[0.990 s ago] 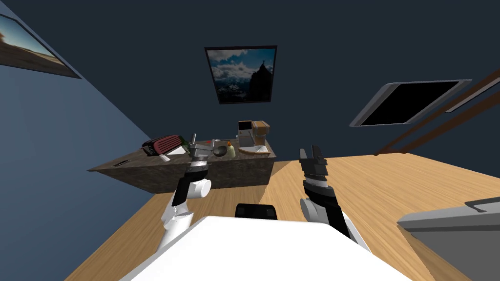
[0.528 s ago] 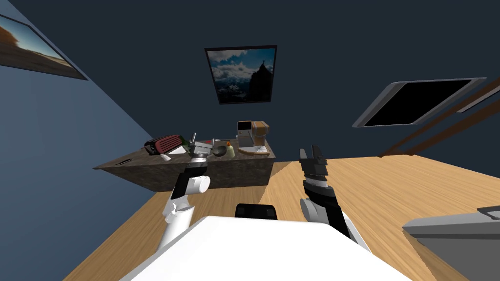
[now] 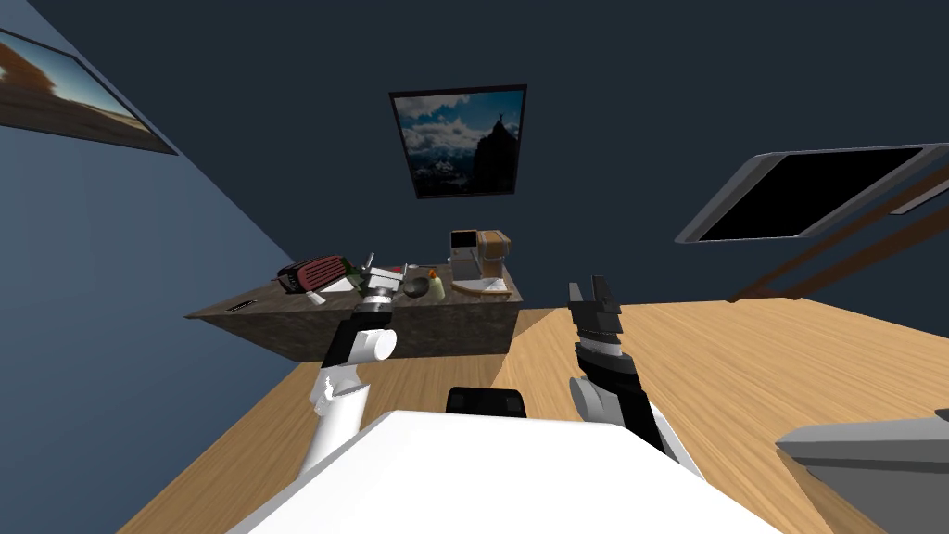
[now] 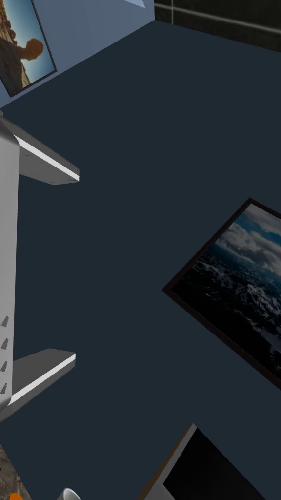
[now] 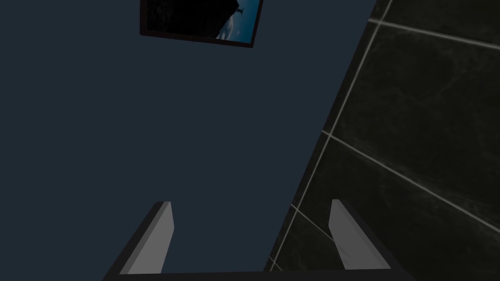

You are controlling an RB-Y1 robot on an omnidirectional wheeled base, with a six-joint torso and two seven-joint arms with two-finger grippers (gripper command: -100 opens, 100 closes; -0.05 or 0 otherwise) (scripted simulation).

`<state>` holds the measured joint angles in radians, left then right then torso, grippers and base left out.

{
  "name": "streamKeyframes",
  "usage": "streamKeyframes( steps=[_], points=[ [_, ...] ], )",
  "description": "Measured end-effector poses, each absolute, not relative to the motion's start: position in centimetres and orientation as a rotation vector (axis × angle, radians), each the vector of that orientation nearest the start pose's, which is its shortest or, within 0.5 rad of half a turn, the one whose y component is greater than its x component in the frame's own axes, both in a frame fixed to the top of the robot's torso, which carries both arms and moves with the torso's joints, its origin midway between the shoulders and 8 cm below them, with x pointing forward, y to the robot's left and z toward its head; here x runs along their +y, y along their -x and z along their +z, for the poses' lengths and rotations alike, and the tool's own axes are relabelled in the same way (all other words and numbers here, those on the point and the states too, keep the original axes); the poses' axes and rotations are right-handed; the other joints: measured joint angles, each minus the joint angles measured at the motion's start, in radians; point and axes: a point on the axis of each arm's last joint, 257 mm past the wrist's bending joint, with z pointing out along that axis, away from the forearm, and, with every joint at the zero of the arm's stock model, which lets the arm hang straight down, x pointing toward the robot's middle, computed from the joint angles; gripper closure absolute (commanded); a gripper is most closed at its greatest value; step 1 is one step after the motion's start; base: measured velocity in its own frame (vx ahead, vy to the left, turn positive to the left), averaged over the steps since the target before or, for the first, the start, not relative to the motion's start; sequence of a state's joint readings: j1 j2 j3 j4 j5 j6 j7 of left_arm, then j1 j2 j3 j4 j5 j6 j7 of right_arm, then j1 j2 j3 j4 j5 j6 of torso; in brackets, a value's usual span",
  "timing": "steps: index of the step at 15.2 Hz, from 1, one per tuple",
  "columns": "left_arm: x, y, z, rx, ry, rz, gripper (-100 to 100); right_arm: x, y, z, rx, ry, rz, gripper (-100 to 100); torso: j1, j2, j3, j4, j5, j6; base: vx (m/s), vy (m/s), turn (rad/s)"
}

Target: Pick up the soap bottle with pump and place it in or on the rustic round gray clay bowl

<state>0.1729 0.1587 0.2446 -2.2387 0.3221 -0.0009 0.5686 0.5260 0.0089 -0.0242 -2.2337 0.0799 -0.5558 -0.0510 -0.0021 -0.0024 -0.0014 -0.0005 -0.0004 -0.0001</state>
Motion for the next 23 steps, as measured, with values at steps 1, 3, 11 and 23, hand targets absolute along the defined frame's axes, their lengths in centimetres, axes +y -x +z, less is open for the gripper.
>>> streamKeyframes(
  steps=[1, 3, 11, 23],
  points=[
    [35.3, -43.6, 4.1, 0.442, 1.166, -1.862, -100, -28.1, -34.2, 0.6, 0.651, -0.641, 1.266, 0, 0.000, 0.000, 0.000, 0.000, 0.000, 0.000, 0.023, -0.027, 0.013],
    [35.6, -44.0, 3.7, 0.435, 1.209, -1.873, -100, -28.1, -34.2, 0.6, 0.651, -0.641, 1.266, 0, 0.000, 0.000, 0.000, 0.000, 0.000, 0.000, 0.032, -0.027, 0.030],
    [36.5, -46.1, 1.3, 0.408, 1.400, -1.912, -100, -28.1, -34.2, 0.6, 0.651, -0.641, 1.266, 0, 0.001, -0.001, 0.000, 0.000, 0.000, 0.000, 0.029, -0.019, 0.023],
    [36.5, -48.9, -3.0, 0.389, 1.703, -1.944, -100, -28.1, -34.2, 0.6, 0.651, -0.641, 1.266, 0, 0.002, -0.002, -0.001, 0.000, 0.000, 0.000, 0.041, -0.009, 0.023]
  ],
)
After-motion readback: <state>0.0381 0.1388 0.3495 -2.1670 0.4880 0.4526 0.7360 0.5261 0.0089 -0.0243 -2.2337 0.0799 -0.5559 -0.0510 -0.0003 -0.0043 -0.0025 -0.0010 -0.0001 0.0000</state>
